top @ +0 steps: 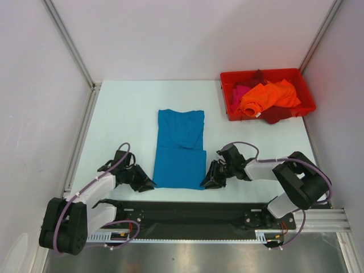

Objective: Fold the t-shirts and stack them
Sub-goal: Fold the tshirt

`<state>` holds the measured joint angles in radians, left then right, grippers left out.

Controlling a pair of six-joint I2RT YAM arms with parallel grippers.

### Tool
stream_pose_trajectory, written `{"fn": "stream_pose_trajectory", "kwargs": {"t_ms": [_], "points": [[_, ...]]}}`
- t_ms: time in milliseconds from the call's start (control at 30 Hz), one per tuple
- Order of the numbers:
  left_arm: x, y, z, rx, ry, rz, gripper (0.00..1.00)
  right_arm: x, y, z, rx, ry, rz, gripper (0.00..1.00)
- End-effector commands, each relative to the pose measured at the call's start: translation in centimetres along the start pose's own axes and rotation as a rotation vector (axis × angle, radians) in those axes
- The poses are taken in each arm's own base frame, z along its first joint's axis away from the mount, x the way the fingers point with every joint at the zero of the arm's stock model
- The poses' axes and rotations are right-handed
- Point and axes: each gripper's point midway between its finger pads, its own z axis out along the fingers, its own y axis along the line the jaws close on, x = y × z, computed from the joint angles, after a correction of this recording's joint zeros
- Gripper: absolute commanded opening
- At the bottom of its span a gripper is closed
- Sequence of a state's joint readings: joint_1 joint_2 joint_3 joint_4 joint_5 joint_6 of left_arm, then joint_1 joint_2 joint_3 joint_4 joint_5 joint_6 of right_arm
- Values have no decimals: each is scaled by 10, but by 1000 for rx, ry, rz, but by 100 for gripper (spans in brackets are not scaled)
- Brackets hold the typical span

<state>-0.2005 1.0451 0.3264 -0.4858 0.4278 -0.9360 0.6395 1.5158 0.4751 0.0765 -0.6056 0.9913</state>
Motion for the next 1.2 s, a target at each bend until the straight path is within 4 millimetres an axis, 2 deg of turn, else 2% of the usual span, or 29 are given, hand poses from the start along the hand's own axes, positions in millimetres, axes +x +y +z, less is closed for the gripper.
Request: {"fn": "stream_pose_trajectory", "kwargs": {"t_ms": [0,167,267,300,400,667,833,900,933,1000,1033,1133,1167], "points": [[-5,33,9,-127,-49,-12,28,-2,-17,6,52,-18,14,26],[-6,34,8,-132,-53,-5,17,0,-23,6,74,-8,14,7],[-4,36,7,-142,-48,-17,6,1,-25,4,88,-7,-3,0],[-2,37,6,-141,-43,-21,0,-1,-25,3,93,-12,-19,0],[4,37,3,-134,-34,-49,0,2,-30,-1,135,3,-36,0],[19,43,-4,-128,-9,-75,0,-5,-9,-13,137,-8,-87,0],[28,48,-9,-143,20,-52,0,-1,1,-17,121,6,-91,0],[27,39,-14,-121,11,-6,0,4,2,-20,125,19,-80,0],[27,30,-19,-97,6,18,0,5,12,-25,108,13,-99,0],[23,21,-26,-81,-13,61,0,8,16,-31,116,17,-100,0],[20,8,-35,-62,-30,90,0,3,31,-38,89,-4,-123,0],[3,-8,-53,-62,-112,166,0,-4,47,-49,92,-33,-149,0],[-7,-28,-66,-30,-164,199,0,-15,65,-55,68,-60,-170,0]]}}
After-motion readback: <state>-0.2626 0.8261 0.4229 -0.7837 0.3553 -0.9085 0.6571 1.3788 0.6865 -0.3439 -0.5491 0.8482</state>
